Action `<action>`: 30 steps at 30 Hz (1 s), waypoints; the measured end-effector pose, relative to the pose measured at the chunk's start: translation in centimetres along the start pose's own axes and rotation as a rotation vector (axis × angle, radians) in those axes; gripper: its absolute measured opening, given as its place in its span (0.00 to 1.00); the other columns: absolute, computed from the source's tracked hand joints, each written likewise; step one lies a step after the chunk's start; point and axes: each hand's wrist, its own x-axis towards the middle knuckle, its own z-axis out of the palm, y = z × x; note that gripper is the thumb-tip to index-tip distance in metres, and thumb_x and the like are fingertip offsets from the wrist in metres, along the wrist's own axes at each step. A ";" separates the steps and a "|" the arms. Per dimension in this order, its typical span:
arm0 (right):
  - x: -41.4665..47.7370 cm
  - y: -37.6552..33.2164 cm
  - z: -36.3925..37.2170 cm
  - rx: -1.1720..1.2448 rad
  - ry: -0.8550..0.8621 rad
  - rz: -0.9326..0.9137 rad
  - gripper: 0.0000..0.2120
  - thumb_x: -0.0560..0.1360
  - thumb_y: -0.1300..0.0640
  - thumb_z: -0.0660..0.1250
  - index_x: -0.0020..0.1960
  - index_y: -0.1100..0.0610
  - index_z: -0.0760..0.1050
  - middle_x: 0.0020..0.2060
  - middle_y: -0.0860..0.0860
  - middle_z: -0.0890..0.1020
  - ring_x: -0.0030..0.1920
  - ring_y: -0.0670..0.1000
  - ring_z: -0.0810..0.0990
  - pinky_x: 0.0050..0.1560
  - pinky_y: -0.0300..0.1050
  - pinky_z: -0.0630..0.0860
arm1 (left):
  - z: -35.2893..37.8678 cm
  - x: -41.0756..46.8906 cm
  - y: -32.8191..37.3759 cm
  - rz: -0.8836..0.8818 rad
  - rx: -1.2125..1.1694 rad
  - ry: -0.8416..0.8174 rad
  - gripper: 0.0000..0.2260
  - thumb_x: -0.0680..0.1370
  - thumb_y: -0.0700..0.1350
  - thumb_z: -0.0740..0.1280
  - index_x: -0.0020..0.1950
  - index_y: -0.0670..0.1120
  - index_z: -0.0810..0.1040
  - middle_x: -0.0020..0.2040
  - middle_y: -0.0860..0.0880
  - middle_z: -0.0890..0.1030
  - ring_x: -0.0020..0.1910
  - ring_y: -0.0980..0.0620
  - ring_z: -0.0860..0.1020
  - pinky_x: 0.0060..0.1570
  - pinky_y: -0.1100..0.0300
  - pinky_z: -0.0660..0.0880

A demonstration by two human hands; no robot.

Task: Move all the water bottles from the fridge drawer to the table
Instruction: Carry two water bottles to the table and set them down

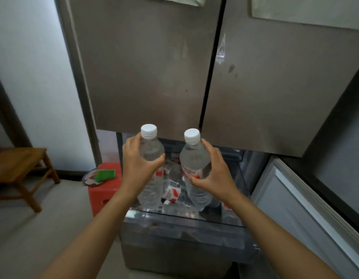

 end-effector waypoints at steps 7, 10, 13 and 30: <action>2.5 -5.2 4.1 0.265 -0.173 -0.114 0.46 0.63 0.58 0.77 0.71 0.44 0.54 0.63 0.42 0.65 0.62 0.39 0.65 0.59 0.31 0.65 | -7.5 -2.4 -1.0 0.001 0.184 0.198 0.28 0.65 0.40 0.76 0.62 0.42 0.70 0.54 0.46 0.71 0.55 0.47 0.71 0.54 0.53 0.71; 2.5 -7.0 5.7 0.293 -0.234 -0.167 0.46 0.63 0.58 0.77 0.72 0.47 0.54 0.65 0.46 0.65 0.63 0.40 0.65 0.59 0.31 0.64 | -10.2 -4.1 -1.0 -0.024 0.222 0.298 0.28 0.64 0.39 0.76 0.61 0.42 0.70 0.52 0.49 0.70 0.53 0.49 0.71 0.50 0.61 0.71; 1.6 -8.3 7.0 0.367 -0.288 -0.183 0.47 0.62 0.57 0.78 0.71 0.43 0.53 0.67 0.47 0.65 0.64 0.42 0.65 0.62 0.35 0.65 | -12.4 -6.5 -1.1 -0.036 0.283 0.382 0.28 0.62 0.40 0.77 0.59 0.42 0.71 0.50 0.50 0.70 0.51 0.50 0.71 0.45 0.66 0.66; -10.5 -15.9 19.2 0.440 -0.848 -0.403 0.46 0.64 0.57 0.76 0.73 0.45 0.52 0.60 0.46 0.64 0.58 0.41 0.66 0.51 0.28 0.66 | -23.6 -29.2 -1.0 -0.394 0.664 0.751 0.26 0.61 0.38 0.77 0.57 0.41 0.74 0.49 0.50 0.70 0.51 0.51 0.68 0.48 0.61 0.63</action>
